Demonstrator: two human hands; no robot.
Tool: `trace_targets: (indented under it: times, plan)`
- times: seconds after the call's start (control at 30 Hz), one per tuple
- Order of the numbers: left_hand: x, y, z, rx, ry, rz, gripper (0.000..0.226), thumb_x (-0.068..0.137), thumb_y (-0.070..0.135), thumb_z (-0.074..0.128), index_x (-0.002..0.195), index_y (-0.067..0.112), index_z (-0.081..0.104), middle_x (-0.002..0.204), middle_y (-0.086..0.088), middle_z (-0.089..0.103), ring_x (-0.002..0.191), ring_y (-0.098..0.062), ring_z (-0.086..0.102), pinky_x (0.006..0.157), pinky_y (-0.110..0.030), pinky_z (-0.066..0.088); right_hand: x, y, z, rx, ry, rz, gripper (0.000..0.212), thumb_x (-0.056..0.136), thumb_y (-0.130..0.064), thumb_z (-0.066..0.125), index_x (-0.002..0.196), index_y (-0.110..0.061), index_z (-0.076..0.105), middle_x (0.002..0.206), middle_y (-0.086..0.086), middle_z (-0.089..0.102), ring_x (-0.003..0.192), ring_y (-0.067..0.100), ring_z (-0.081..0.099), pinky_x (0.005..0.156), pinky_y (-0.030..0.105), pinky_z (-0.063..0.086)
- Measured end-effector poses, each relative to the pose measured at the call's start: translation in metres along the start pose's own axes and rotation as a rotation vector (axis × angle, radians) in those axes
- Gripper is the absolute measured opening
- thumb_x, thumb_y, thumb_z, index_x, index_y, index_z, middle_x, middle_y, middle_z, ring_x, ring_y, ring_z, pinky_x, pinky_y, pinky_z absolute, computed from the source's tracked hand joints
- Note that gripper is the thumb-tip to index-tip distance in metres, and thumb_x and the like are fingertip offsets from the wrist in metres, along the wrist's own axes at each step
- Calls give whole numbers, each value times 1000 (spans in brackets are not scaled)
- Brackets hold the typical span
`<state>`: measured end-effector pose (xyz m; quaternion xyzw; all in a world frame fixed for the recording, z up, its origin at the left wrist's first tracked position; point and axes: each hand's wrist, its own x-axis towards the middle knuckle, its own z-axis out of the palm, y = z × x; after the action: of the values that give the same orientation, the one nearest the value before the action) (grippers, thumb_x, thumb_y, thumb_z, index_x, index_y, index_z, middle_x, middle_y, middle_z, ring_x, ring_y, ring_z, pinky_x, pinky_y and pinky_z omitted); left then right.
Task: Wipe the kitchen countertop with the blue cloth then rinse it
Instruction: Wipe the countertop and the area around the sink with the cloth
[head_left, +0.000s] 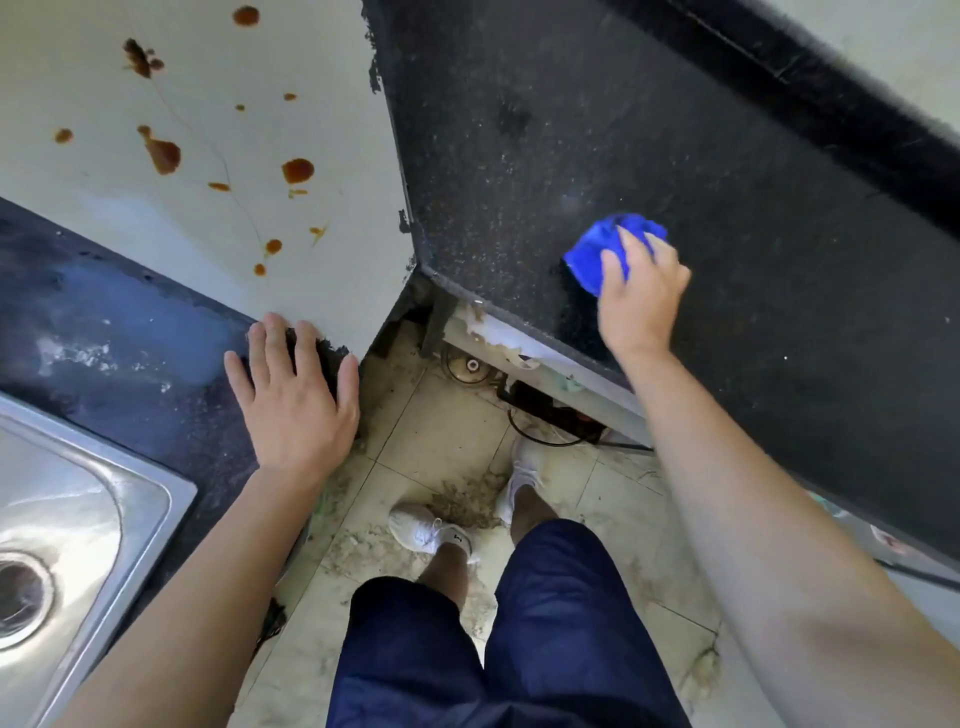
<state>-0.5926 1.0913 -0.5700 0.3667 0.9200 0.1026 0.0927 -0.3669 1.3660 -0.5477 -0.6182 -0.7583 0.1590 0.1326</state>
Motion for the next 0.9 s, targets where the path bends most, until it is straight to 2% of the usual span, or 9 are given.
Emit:
trace_targets:
  times: [0.07,0.2,0.3,0.43,0.5,0.57,0.63,0.8,0.9]
  plan:
    - [3,22,1,-4,-30,41,63,101,52,31,147,10,35,160,-22,22,150,-36,14,120,-60,6,1,43,-17,-40,-6,99,44,100,-35,42,136,-16,59,142,15,50,124,39,46,103,31,26]
    - [12,93,8,-17,-95,312,66,102,55,25,156,18,23,165,-17,10,153,-34,4,122,-57,1,-22,96,-52,0,-3,191,39,104,-30,46,139,-17,57,147,11,45,125,37,39,109,31,28]
    - [20,153,21,1,-135,514,62,104,53,28,156,20,26,165,-17,10,152,-35,5,121,-58,8,-26,140,-84,6,159,250,40,105,-30,46,140,-15,56,149,10,44,127,34,37,102,19,22]
    - [14,211,46,106,-261,638,65,102,56,18,158,22,21,166,-14,5,153,-33,0,122,-57,5,-21,222,-123,-33,368,533,47,104,-36,39,144,-14,50,151,13,42,131,36,39,94,19,21]
    - [7,220,59,163,-321,636,68,100,58,12,159,24,14,166,-12,-1,153,-32,-6,122,-57,1,-30,258,-124,-70,315,737,50,105,-36,37,149,-15,43,155,14,36,134,38,38,99,27,22]
    - [5,219,63,185,-317,630,67,101,57,12,159,25,11,166,-12,-4,153,-32,-9,122,-57,0,-44,273,-109,-134,172,826,50,106,-34,36,154,-20,35,162,14,24,135,42,34,110,35,21]
    - [7,216,63,182,-311,642,64,102,55,16,159,25,13,167,-11,-2,153,-31,-8,122,-55,0,-50,270,-91,-189,158,758,50,106,-33,38,154,-22,35,164,13,19,130,46,34,114,41,23]
    - [12,207,56,185,-296,683,61,104,52,18,158,24,21,166,-11,6,154,-29,0,123,-55,5,-13,205,-61,-186,106,450,47,104,-30,43,150,-25,44,162,10,25,126,43,37,109,43,28]
    - [13,186,44,121,-230,512,59,105,49,21,157,20,21,166,-14,6,153,-31,1,123,-54,3,4,135,-31,-148,31,150,45,100,-26,49,145,-24,50,158,12,34,119,41,42,103,45,34]
